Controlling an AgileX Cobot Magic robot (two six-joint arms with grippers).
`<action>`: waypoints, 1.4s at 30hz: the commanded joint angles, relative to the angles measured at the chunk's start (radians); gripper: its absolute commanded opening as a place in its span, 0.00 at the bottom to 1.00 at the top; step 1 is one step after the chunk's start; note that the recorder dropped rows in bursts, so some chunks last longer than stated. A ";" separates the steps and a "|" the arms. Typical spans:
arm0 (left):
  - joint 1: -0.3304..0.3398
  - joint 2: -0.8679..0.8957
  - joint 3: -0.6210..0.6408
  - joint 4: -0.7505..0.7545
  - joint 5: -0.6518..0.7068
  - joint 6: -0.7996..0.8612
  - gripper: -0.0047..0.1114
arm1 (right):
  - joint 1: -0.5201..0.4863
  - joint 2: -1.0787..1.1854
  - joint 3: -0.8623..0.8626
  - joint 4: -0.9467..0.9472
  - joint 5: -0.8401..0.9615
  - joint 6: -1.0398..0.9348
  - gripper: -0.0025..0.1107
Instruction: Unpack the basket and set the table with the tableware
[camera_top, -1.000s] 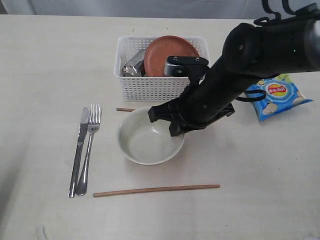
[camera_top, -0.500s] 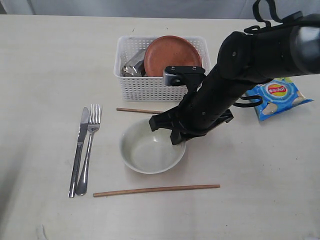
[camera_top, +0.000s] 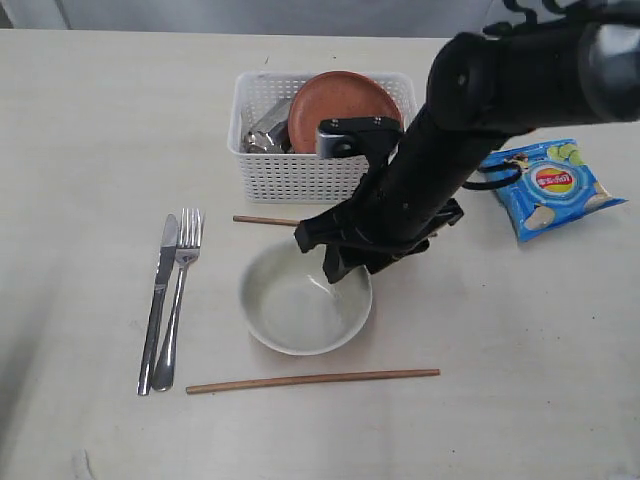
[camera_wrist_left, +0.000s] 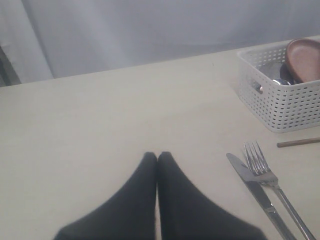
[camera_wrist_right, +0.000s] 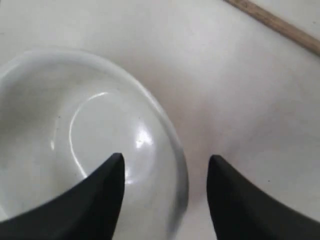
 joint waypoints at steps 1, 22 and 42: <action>0.002 -0.003 0.002 -0.001 -0.004 0.000 0.04 | 0.001 -0.054 -0.109 -0.092 0.124 0.090 0.45; 0.002 -0.003 0.002 -0.001 -0.004 0.000 0.04 | -0.140 -0.181 -0.344 -0.300 0.202 0.248 0.45; 0.002 -0.003 0.002 -0.001 -0.004 0.000 0.04 | -0.269 0.331 -0.849 -0.127 0.409 -0.271 0.45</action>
